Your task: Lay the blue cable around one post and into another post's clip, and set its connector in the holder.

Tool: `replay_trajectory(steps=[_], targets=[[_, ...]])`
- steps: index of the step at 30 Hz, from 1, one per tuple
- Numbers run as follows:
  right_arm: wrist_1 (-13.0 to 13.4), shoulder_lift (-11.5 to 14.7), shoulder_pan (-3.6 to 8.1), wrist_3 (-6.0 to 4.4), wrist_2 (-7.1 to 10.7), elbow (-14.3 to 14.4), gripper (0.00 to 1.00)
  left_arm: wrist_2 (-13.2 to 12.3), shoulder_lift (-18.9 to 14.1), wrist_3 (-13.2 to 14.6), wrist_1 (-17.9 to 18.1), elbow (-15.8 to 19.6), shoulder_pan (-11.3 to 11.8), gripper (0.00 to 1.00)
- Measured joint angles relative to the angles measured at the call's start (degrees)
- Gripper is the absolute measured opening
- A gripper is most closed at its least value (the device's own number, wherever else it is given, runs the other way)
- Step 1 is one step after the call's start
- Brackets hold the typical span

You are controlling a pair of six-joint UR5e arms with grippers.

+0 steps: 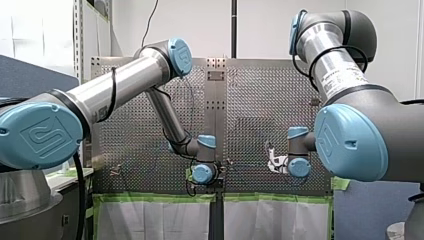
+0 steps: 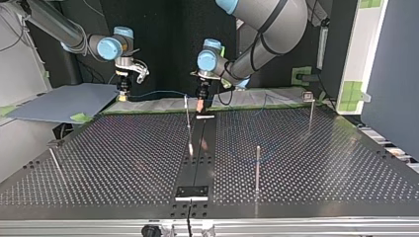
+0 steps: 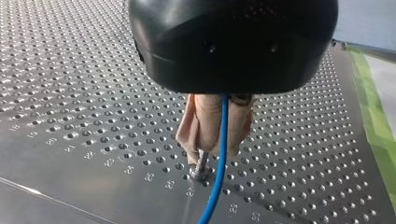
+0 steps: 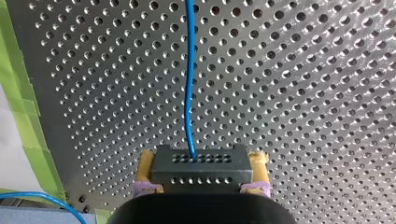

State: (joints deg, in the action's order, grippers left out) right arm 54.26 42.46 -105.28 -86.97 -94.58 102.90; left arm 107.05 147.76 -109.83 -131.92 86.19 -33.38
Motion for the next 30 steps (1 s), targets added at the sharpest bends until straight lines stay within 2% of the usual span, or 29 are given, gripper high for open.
replay_trajectory(steps=[8, 18, 30], targets=[[0.16, -0.44, 0.19, -0.14, -0.06, -0.41, 0.00, -0.13, 0.05, -0.20, 1.69, 0.00, 0.07, 0.00], [-3.07, -3.43, 0.33, 0.44, -0.25, -3.41, 0.00, 0.26, 0.10, 0.06, 1.72, 0.00, 0.41, 0.00], [-1.95, -3.90, 0.87, -0.01, -0.08, -4.46, 0.00, -0.34, 1.04, -0.23, 1.44, -0.30, 0.91, 0.00]])
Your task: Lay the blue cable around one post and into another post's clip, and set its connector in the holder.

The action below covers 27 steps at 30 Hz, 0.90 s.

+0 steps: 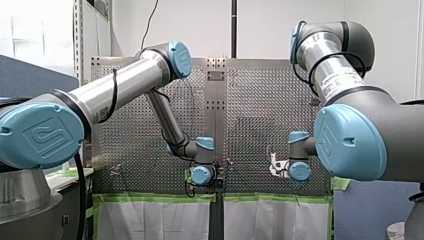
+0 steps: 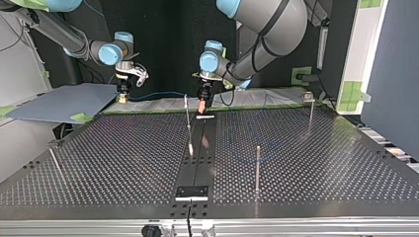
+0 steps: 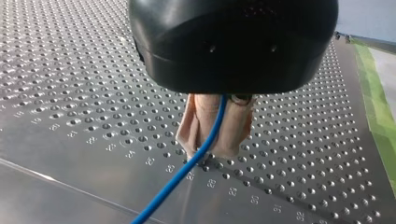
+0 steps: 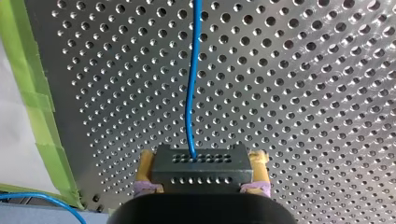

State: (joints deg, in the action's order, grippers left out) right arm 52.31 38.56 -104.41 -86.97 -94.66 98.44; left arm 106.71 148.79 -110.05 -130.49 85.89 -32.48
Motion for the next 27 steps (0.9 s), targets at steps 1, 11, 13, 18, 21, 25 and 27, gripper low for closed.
replay_trajectory(steps=[1, 11, 13, 18, 21, 25, 27], targets=[[0.09, -0.04, 0.02, -0.05, 0.04, -0.09, 0.00, -0.10, 0.07, -0.07, -0.02, -0.14, 0.03, 0.00], [0.20, -0.27, 0.15, -0.14, 0.60, -1.02, 0.00, -0.73, 2.18, -0.08, -3.00, -3.96, 0.16, 0.00], [0.17, -0.29, 0.24, -0.19, 0.61, -1.15, 0.00, -0.74, 2.26, -0.11, -3.27, -4.40, 0.22, 0.00], [0.02, -0.41, 0.56, -0.47, 0.63, -1.75, 0.00, -0.76, 2.30, -0.15, -4.52, -5.93, 0.32, 0.00], [-0.21, -0.45, 0.76, -0.60, 0.67, -2.36, 0.00, -0.76, 2.31, -0.19, -4.79, -6.26, 0.44, 0.00], [-0.68, -0.54, 1.02, -0.65, 0.69, -3.30, 0.00, -0.72, 2.32, -0.20, -4.95, -6.35, 0.63, 0.00], [-0.73, -0.58, 1.20, -0.66, 0.69, -3.59, 0.00, -0.69, 2.32, -0.14, -5.11, -6.35, 0.74, 0.00]])
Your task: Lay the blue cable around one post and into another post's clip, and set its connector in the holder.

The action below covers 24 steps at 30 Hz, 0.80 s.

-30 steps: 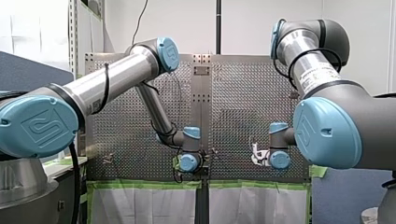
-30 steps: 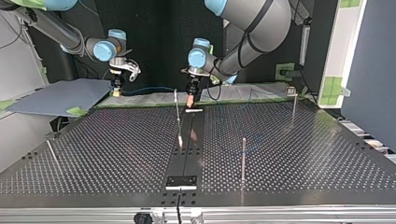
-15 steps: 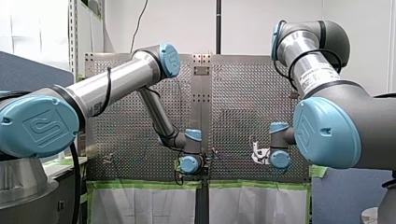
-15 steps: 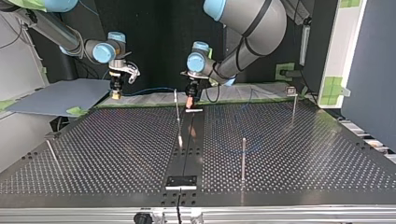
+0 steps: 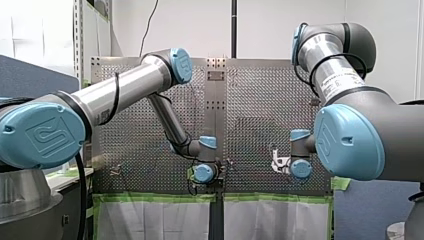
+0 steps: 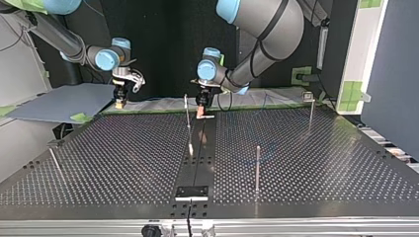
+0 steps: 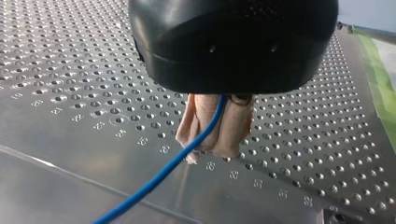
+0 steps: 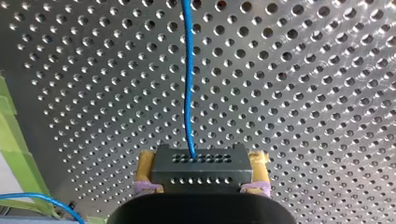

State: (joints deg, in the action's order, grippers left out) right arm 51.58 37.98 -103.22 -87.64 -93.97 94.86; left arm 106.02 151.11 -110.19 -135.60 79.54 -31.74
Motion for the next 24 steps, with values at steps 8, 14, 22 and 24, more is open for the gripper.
replay_trajectory(steps=[8, 14, 22, 24], targets=[[-0.39, -0.12, 0.72, -0.01, 0.00, -0.22, 0.00, -0.58, 0.00, 0.35, -0.50, -0.02, 0.15, 0.02], [-1.19, -0.22, 0.77, -0.01, 0.00, -0.25, 0.00, -2.82, -0.02, 1.14, -2.86, -0.02, 0.33, 0.44], [-3.15, -0.35, 0.77, 0.00, 0.01, -0.25, 0.00, -3.66, -0.35, 3.80, -7.27, -0.02, 0.60, 1.00], [-3.58, -0.38, 0.78, 0.00, 0.00, -0.24, 0.00, -2.61, -0.71, 4.96, -8.57, -0.02, 0.48, 1.00]])
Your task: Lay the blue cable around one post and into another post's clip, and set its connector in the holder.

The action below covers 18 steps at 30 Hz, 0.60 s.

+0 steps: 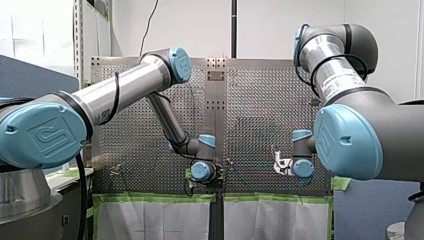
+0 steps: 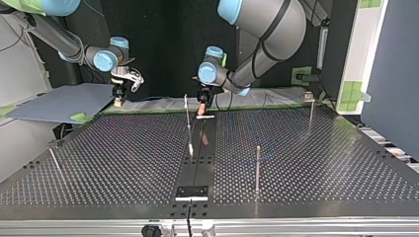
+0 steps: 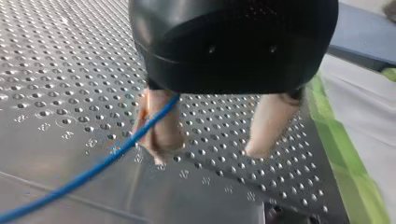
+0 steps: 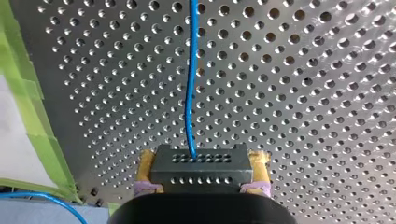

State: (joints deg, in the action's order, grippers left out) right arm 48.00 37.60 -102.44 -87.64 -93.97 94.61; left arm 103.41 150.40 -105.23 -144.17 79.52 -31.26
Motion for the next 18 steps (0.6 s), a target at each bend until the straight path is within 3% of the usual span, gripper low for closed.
replay_trajectory(steps=[7, 11, 18], targets=[[-0.85, -0.09, 0.00, -0.29, 0.00, 0.00, 0.00, 2.93, -2.63, 3.95, -4.00, 0.09, -0.72, 1.00], [-1.29, -0.12, 0.00, -0.36, 0.00, 0.01, 0.00, 2.47, -4.17, 6.28, -5.90, 0.84, -1.31, 1.00], [-1.53, -0.15, 0.00, -0.65, 0.00, 0.01, 0.00, 0.85, -4.72, 7.96, -6.90, 2.55, -2.57, 1.00]])
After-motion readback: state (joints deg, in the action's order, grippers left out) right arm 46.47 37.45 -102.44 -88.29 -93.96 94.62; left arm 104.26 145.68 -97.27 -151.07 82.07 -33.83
